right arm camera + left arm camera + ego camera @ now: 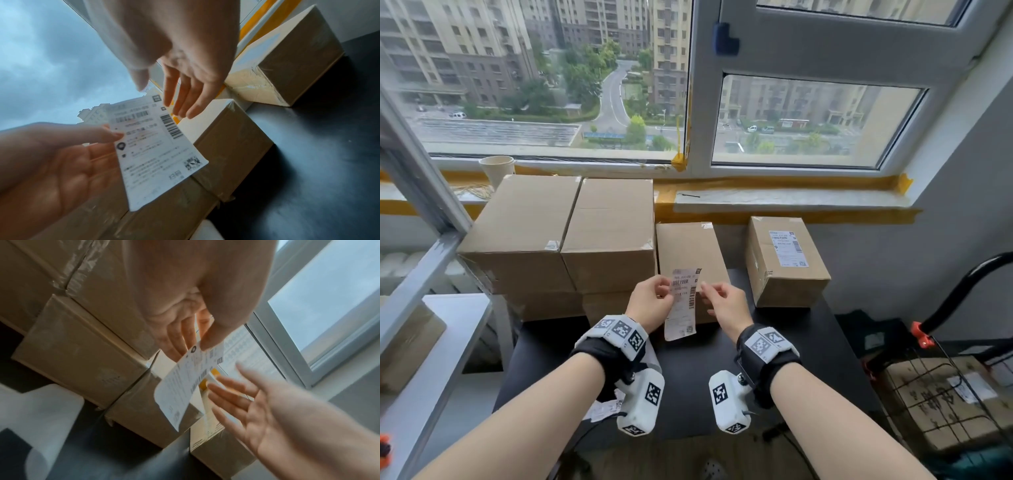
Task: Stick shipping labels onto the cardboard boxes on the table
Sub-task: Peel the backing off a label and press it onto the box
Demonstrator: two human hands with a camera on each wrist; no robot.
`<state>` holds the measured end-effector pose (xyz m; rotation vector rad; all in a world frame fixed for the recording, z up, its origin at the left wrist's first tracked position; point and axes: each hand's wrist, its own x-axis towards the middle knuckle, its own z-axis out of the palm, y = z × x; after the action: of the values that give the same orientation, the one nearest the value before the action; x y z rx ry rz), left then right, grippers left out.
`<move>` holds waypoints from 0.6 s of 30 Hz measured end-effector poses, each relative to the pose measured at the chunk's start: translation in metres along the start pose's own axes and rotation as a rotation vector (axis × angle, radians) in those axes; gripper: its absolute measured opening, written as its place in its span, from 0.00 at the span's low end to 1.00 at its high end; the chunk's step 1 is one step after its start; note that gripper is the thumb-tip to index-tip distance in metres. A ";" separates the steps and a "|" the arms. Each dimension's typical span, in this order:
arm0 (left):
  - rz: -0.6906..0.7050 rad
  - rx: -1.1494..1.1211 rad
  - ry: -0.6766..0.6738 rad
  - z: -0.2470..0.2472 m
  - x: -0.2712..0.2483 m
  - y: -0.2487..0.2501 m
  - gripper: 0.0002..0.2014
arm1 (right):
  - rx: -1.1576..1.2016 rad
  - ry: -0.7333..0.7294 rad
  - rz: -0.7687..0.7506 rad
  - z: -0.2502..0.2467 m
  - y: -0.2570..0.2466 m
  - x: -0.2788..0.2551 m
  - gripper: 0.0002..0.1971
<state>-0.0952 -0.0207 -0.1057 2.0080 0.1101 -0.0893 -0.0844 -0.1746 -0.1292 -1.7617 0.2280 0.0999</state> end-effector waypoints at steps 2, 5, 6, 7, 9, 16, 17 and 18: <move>-0.028 -0.072 -0.047 0.000 0.006 0.009 0.05 | -0.097 0.022 -0.016 -0.012 0.002 0.015 0.06; -0.052 -0.152 -0.093 0.004 0.019 0.020 0.06 | -0.129 -0.111 -0.028 -0.024 0.000 0.029 0.06; -0.060 -0.154 -0.088 0.007 0.024 0.021 0.06 | -0.146 -0.138 -0.040 -0.027 0.000 0.033 0.06; -0.068 -0.150 -0.076 0.010 0.029 0.022 0.05 | -0.156 -0.155 -0.049 -0.030 0.001 0.039 0.07; -0.072 -0.140 -0.053 0.017 0.039 0.025 0.05 | -0.147 -0.176 -0.049 -0.036 0.003 0.051 0.08; -0.133 -0.067 0.060 0.041 0.065 0.024 0.17 | -0.135 -0.226 -0.063 -0.052 -0.006 0.095 0.06; -0.146 -0.054 0.099 0.044 0.068 0.024 0.20 | -0.130 -0.237 -0.063 -0.053 -0.007 0.102 0.06; -0.161 -0.055 0.136 0.048 0.071 0.024 0.22 | -0.126 -0.245 -0.061 -0.053 -0.008 0.108 0.06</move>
<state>-0.0225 -0.0711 -0.1125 1.9465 0.3577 -0.0514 0.0195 -0.2357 -0.1317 -1.8609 -0.0102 0.2893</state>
